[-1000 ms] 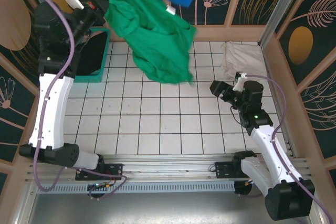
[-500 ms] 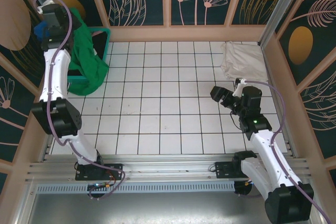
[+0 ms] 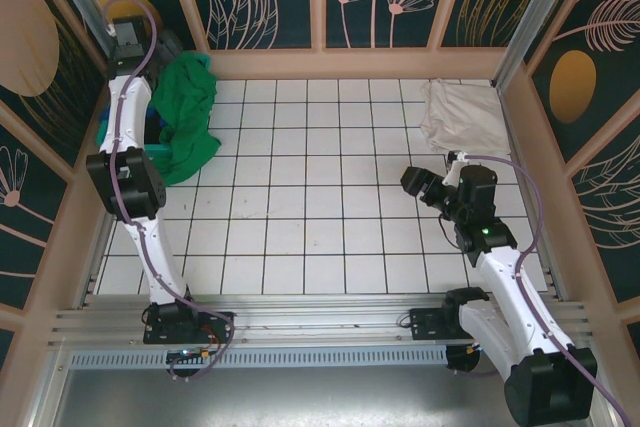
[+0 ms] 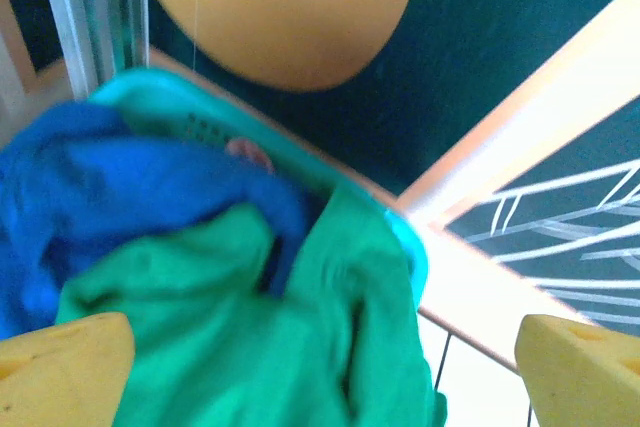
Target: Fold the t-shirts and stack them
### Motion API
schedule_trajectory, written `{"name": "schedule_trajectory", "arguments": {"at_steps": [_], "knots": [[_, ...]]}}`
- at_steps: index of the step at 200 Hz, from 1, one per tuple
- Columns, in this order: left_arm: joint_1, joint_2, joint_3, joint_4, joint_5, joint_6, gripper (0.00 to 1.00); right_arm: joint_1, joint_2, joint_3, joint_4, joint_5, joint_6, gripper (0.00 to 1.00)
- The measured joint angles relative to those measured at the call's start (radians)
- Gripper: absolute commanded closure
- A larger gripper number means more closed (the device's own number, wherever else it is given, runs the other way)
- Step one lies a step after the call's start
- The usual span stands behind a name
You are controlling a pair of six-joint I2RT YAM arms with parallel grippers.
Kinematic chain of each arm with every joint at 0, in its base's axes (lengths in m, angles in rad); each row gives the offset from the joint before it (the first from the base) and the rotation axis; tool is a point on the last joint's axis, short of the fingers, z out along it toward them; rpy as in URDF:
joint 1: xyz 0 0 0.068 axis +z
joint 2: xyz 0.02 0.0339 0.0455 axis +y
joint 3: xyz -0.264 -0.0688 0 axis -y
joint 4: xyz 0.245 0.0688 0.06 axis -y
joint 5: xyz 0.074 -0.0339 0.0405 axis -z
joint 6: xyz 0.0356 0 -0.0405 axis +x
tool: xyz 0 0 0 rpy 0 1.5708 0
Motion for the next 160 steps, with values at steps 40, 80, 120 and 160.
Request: {"name": "schedule_trajectory", "arguments": {"at_steps": [40,80,120,160], "knots": [[-0.061,-0.176,-0.309,-0.035,0.003,0.050,0.01,0.000,0.015,0.000,-0.002,0.005,0.000,0.20],[-0.182,-0.257,-0.478,-0.057,-0.015,0.098,0.12,0.000,0.033,-0.002,-0.001,0.007,0.001,0.21],[-0.156,-0.154,-0.443,-0.098,-0.036,0.139,0.39,0.000,0.023,-0.011,-0.002,0.007,0.001,0.21],[-0.145,-0.102,-0.385,-0.156,-0.051,0.168,0.86,0.000,-0.007,-0.015,-0.009,0.008,0.001,0.21]]}}
